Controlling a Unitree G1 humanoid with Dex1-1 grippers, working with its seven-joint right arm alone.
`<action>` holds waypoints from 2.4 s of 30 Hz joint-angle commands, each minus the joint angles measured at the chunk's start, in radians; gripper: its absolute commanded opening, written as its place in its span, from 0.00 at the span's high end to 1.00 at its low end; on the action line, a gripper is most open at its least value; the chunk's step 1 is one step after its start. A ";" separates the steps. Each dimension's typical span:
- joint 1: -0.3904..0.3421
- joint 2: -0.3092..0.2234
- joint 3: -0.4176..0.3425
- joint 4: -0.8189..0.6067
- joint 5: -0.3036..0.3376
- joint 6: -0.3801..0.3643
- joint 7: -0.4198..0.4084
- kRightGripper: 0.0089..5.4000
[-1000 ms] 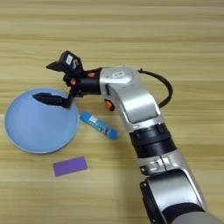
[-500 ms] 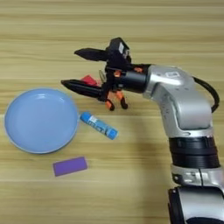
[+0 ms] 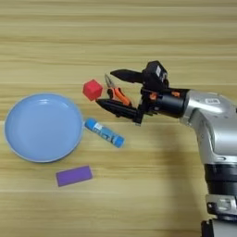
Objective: Move the objects on the table
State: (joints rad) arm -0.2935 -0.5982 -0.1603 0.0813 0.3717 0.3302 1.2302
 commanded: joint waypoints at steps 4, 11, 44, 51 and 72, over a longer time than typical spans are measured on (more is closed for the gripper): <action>-0.031 -0.046 0.003 0.120 -0.068 -0.161 -0.030 0.01; -0.016 -0.041 0.026 0.252 -0.076 -0.226 0.016 0.01; 0.047 0.023 0.137 0.354 -0.192 -0.399 -0.005 0.07; 0.008 0.049 0.141 0.439 -0.223 -0.449 -0.070 0.22; -0.032 0.072 0.154 0.544 -0.255 -0.521 -0.135 0.63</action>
State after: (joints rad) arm -0.2697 -0.4983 0.0009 0.6451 0.1263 -0.1853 1.1322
